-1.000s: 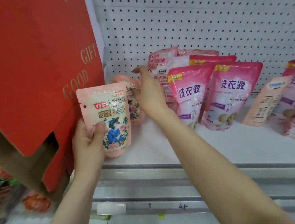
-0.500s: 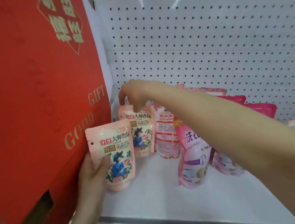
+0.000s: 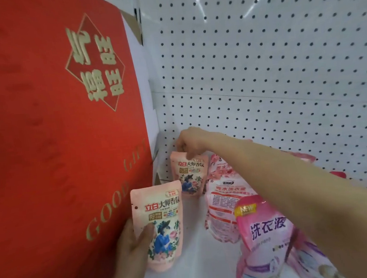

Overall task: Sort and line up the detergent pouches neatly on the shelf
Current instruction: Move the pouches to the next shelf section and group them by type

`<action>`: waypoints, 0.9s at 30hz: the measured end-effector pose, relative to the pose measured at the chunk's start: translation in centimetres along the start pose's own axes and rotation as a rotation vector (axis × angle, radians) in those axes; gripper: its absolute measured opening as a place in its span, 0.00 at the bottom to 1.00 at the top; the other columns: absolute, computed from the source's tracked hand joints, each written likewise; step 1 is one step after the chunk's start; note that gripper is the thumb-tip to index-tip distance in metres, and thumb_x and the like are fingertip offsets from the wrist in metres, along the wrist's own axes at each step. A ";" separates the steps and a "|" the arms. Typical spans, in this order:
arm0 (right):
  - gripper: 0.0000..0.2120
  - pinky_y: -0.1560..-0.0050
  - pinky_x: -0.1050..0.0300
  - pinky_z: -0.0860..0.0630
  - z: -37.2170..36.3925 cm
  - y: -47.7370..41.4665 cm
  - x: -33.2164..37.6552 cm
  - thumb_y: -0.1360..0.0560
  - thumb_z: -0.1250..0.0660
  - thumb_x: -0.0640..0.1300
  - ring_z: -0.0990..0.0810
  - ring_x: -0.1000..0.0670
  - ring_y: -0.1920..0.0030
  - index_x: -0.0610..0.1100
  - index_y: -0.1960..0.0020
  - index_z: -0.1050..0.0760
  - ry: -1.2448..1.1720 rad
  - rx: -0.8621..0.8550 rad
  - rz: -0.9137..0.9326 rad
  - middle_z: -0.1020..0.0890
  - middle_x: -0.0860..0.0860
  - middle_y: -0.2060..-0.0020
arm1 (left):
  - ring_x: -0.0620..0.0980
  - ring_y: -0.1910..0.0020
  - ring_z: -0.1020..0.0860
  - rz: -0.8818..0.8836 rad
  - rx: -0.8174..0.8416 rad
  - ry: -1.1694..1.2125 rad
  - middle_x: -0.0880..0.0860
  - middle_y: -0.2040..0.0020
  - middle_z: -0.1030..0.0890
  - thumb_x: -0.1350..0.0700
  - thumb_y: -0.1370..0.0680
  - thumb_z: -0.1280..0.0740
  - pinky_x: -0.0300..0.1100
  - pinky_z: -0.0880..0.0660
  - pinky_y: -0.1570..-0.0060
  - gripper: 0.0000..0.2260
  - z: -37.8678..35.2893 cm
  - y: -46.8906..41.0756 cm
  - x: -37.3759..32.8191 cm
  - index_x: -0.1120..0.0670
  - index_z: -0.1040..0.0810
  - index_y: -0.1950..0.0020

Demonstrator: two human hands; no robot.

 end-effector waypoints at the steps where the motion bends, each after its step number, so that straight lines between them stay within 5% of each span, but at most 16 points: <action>1: 0.18 0.48 0.57 0.24 -0.1 -0.1 -0.4 0.28 0.25 0.39 0.19 0.47 0.48 0.45 0.39 0.21 -0.006 -0.005 -0.005 0.17 0.49 0.46 | 0.49 0.60 0.15 0.005 -0.002 0.000 0.52 0.55 0.15 0.71 0.23 0.37 0.39 0.20 0.68 0.15 -0.2 -0.2 0.1 0.53 0.23 0.45; 8: 0.20 0.41 0.54 0.25 1.0 1.7 -1.7 0.24 0.31 0.37 0.21 0.47 0.41 0.48 0.33 0.25 -0.061 -0.013 -0.018 0.20 0.49 0.40 | 0.47 0.60 0.15 0.015 0.050 -0.051 0.48 0.55 0.14 0.66 0.21 0.37 0.37 0.20 0.67 0.11 -3.3 -3.2 0.5 0.51 0.22 0.47; 13: 0.17 0.46 0.56 0.25 2.6 8.2 -3.5 0.23 0.35 0.39 0.22 0.50 0.50 0.51 0.37 0.22 -0.135 -0.070 -0.051 0.19 0.50 0.43 | 0.43 0.62 0.16 0.054 0.076 -0.128 0.49 0.53 0.16 0.63 0.19 0.38 0.36 0.21 0.67 0.08 -5.8 -7.8 1.7 0.50 0.24 0.47; 22: 0.13 0.42 0.60 0.28 1.7 20.3 -6.9 0.21 0.34 0.48 0.20 0.55 0.45 0.54 0.37 0.21 -0.270 -0.295 -0.188 0.17 0.56 0.42 | 0.53 0.49 0.20 -0.005 0.019 -0.288 0.57 0.40 0.21 0.63 0.21 0.36 0.45 0.22 0.54 0.14 -8.5 -13.3 2.4 0.56 0.29 0.35; 27: 0.11 0.42 0.59 0.26 0.6 23.3 -8.0 0.21 0.34 0.47 0.21 0.59 0.50 0.54 0.40 0.19 -0.367 -0.390 -0.287 0.16 0.58 0.44 | 0.50 0.49 0.24 -0.066 0.013 -0.462 0.59 0.38 0.23 0.65 0.21 0.38 0.36 0.27 0.64 0.15 -9.5 -13.3 2.5 0.60 0.31 0.34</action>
Point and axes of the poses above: each hand's wrist, its own y-axis away from the middle knuckle, its own z-axis out of the back of the hand, x = y × z, the point moved 8 cm from there along -y, towards the middle knuckle
